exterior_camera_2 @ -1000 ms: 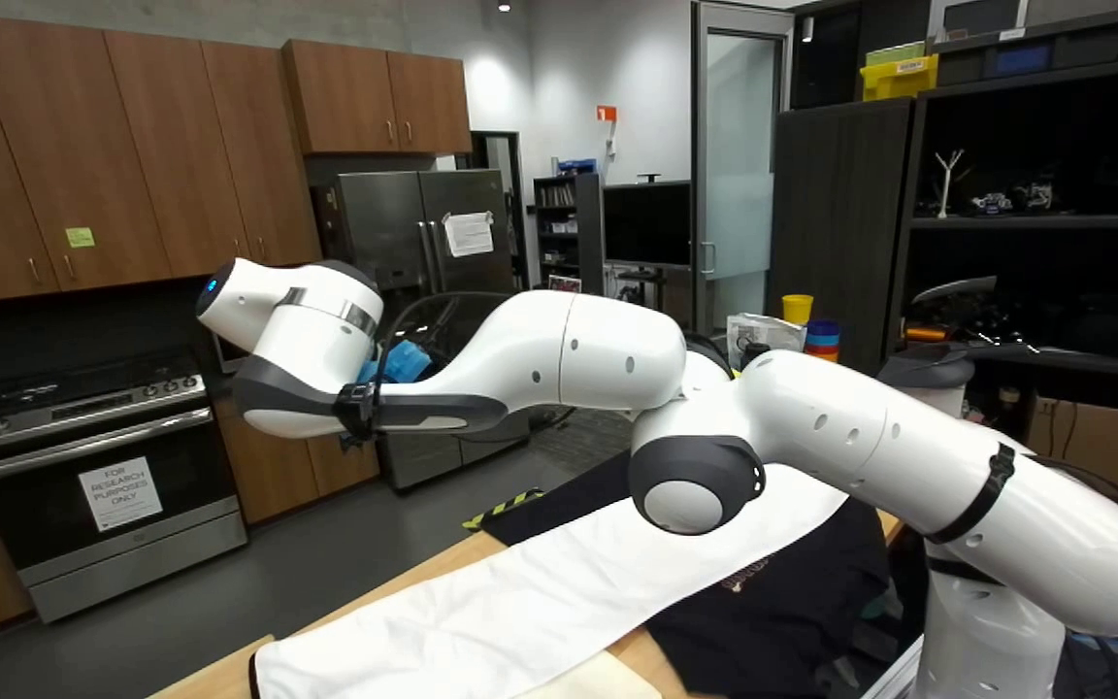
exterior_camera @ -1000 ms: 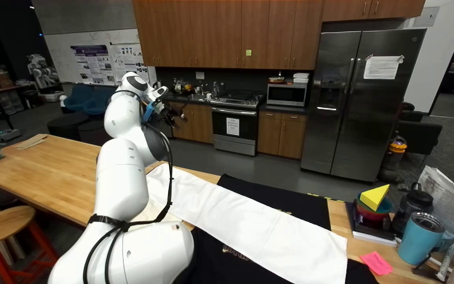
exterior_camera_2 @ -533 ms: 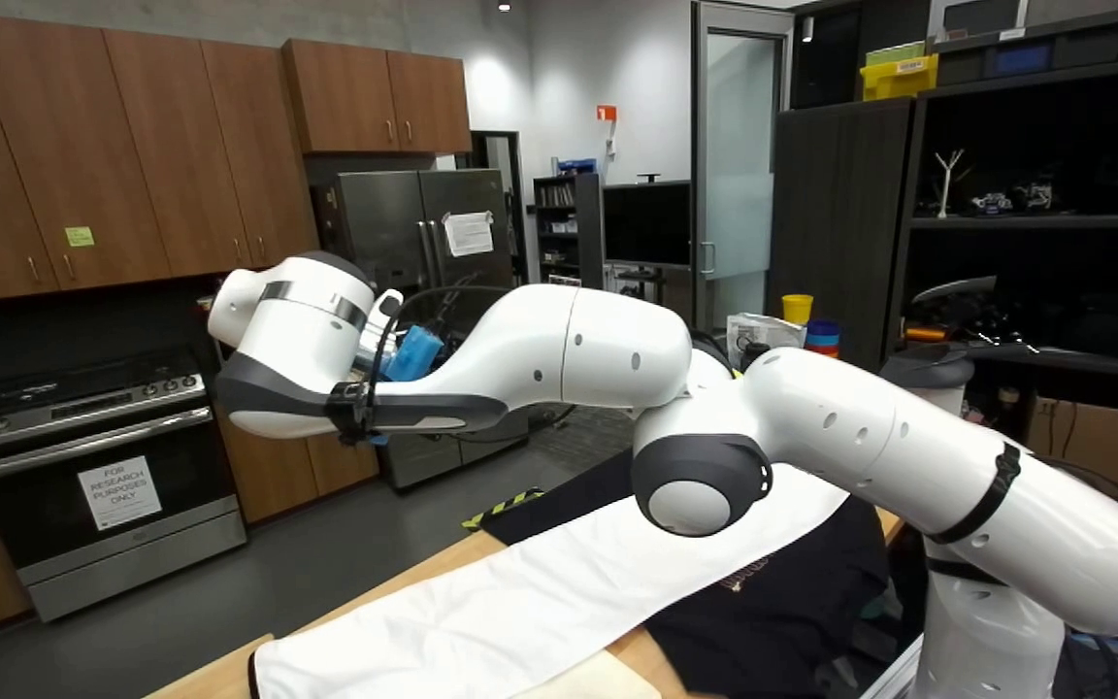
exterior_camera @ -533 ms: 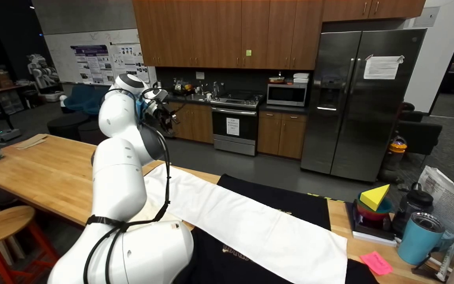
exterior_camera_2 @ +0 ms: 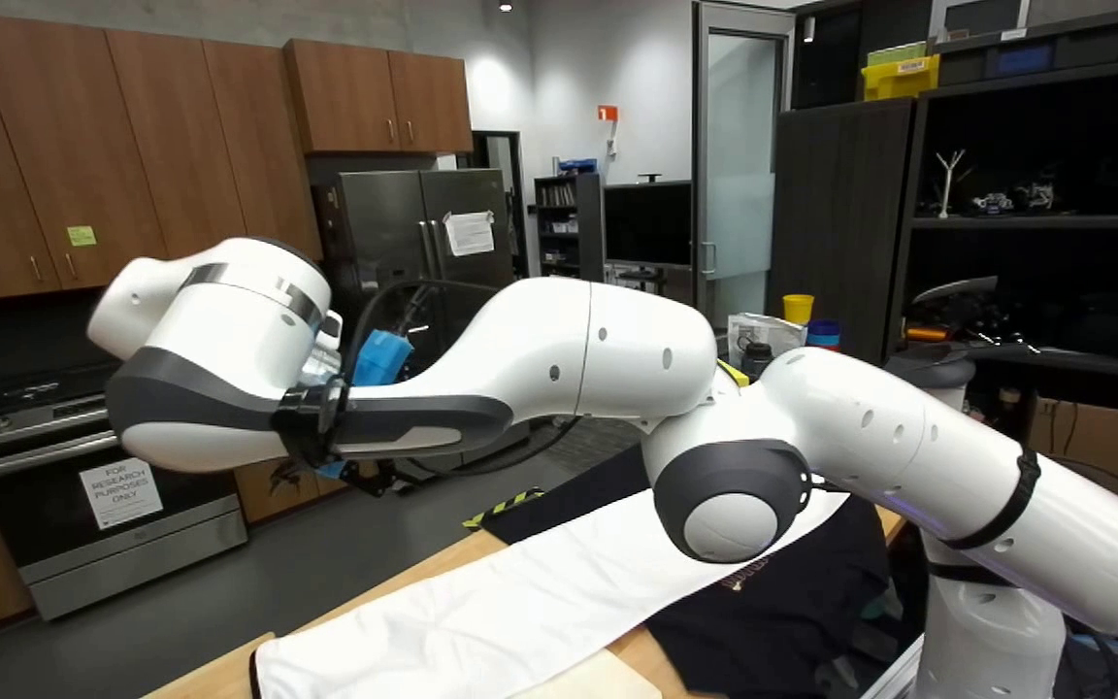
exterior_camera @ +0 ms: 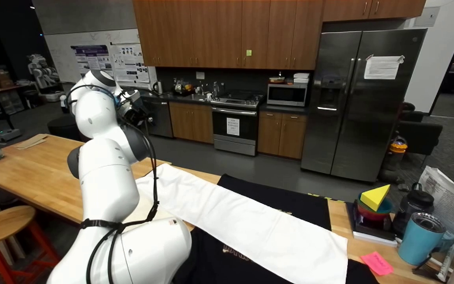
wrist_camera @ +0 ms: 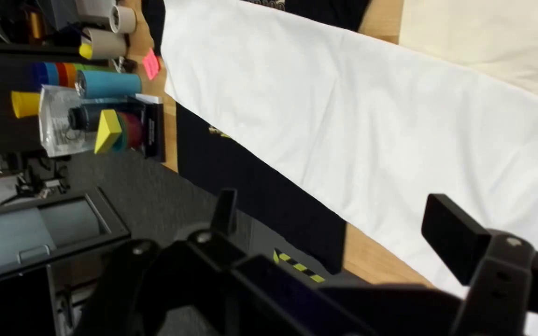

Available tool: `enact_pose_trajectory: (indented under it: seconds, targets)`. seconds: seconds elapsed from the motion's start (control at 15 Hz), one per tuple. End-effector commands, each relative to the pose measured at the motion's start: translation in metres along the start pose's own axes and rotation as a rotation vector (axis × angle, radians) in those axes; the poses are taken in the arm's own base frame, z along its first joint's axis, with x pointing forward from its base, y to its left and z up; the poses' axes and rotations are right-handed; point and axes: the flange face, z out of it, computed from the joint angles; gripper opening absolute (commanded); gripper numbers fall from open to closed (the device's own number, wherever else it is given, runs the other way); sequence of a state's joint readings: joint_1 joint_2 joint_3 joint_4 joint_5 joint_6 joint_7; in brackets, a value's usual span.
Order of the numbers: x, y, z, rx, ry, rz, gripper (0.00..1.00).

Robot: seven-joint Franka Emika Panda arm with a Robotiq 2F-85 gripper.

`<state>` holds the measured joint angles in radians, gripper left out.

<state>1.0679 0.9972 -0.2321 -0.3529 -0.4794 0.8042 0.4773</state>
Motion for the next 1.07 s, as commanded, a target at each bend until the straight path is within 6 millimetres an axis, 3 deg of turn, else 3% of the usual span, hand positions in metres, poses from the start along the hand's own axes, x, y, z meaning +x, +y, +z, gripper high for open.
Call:
enact_pose_trajectory:
  seconds: [0.0, 0.47, 0.67, 1.0]
  targets:
    - [-0.017, 0.000, -0.033, 0.120, 0.085, -0.126, 1.00]
    - [-0.003, -0.020, -0.048, 0.370, 0.180, -0.347, 1.00]
    - [0.006, -0.020, -0.045, 0.476, 0.173, -0.424, 1.00]
    - [0.029, -0.013, -0.031, 0.571, 0.132, -0.412, 1.00]
